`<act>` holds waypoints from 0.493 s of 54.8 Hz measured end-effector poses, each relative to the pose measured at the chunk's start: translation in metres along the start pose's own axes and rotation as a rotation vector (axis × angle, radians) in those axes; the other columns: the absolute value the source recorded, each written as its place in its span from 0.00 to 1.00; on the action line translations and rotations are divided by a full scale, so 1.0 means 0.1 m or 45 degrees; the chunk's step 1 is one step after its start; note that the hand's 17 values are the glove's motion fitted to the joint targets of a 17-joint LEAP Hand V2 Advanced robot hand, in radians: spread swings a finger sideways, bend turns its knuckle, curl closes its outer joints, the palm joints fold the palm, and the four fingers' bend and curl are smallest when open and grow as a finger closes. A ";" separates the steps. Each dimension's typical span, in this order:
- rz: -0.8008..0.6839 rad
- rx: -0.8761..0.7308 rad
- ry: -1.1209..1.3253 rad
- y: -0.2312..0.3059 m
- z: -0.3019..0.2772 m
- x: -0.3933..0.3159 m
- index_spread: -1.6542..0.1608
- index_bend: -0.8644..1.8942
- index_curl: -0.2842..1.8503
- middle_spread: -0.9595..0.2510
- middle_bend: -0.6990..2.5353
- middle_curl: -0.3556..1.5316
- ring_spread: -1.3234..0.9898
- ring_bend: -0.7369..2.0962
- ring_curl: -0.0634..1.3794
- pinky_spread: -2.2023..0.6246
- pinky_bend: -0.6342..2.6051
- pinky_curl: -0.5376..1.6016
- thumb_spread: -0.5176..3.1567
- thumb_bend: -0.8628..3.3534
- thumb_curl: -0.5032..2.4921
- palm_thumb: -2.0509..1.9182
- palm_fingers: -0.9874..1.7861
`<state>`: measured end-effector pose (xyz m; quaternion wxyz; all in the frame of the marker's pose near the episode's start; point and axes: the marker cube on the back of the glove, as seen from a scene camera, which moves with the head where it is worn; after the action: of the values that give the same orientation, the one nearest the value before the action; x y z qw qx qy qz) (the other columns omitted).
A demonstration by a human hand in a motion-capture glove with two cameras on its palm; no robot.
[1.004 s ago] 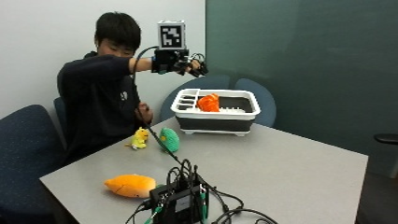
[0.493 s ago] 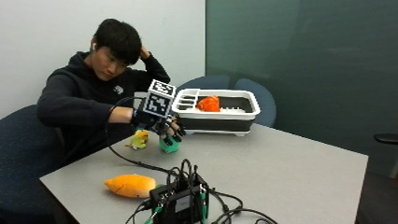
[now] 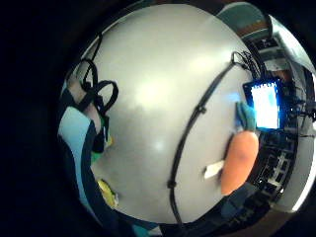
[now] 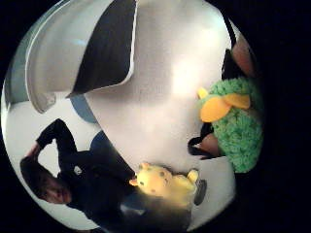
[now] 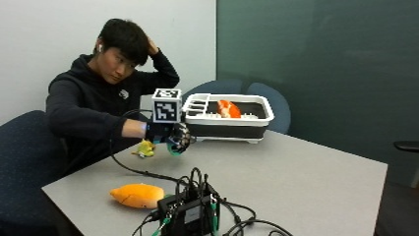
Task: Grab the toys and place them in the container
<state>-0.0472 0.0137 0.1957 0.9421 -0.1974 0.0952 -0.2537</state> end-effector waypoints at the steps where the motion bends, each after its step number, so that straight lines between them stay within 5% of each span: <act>1: 0.006 0.021 -0.008 -0.02 -0.07 0.00 0.78 0.38 0.23 0.63 0.37 0.45 0.46 0.62 0.33 0.66 0.52 0.44 0.43 0.24 0.36 0.70 0.69; 15: -0.055 0.340 0.133 -0.42 -1.73 -0.30 0.76 0.43 0.28 0.61 0.39 0.50 0.45 0.62 0.34 0.64 0.48 0.44 0.33 0.23 0.41 0.71 0.74; 27: -0.211 0.444 -0.173 -1.03 -2.42 -1.61 0.75 0.46 0.32 0.62 0.41 0.53 0.44 0.62 0.36 0.64 0.47 0.45 0.28 0.22 0.44 0.71 0.74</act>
<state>-0.2980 -0.0634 0.0329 0.9422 -0.0552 -0.0306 -0.3290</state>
